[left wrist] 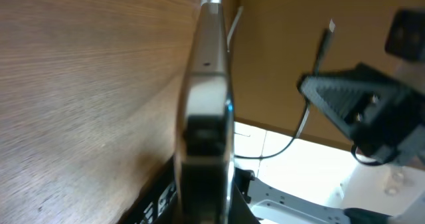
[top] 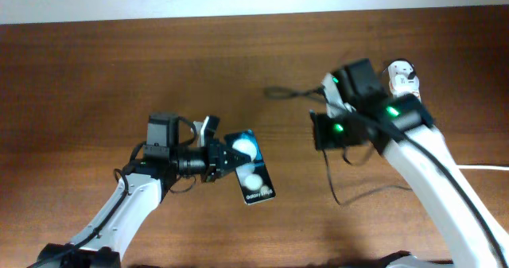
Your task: Plug charger to phone and switch on socket
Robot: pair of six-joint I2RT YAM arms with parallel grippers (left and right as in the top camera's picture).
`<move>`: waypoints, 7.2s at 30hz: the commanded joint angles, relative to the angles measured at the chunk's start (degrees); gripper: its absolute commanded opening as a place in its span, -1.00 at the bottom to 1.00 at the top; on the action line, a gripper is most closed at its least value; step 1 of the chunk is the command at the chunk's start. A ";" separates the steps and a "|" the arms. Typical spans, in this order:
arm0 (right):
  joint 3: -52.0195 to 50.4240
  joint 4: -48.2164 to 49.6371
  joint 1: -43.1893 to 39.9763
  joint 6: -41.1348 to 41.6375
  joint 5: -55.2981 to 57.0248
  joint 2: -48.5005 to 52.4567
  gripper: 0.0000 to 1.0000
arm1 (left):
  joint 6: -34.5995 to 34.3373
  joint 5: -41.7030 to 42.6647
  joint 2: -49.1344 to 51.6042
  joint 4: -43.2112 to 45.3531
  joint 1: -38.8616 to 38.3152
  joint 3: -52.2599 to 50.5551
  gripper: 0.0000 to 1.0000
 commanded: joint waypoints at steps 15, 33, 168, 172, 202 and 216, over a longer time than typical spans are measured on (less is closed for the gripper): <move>-14.19 8.57 37.83 19.45 12.31 -14.51 -0.92 | -34.36 14.43 2.25 36.50 14.62 1.55 -1.00; -14.16 22.67 37.73 14.27 15.06 -2.51 -0.92 | -26.34 16.70 14.60 43.32 13.09 5.44 -1.00; -14.16 1.33 37.66 19.87 32.63 -33.68 0.97 | 24.61 -35.23 36.44 -37.62 -13.38 57.29 -1.00; -14.16 1.33 37.68 19.87 32.63 -33.68 0.97 | 24.61 -35.41 40.74 -38.01 -14.40 57.29 -1.00; -14.16 1.33 37.66 19.87 32.63 -33.68 0.97 | 24.61 -31.54 52.92 -37.77 -14.56 54.18 -0.92; -14.16 1.33 37.66 19.87 32.63 -33.68 0.97 | 24.61 -32.61 52.92 -38.21 -14.56 54.18 -0.28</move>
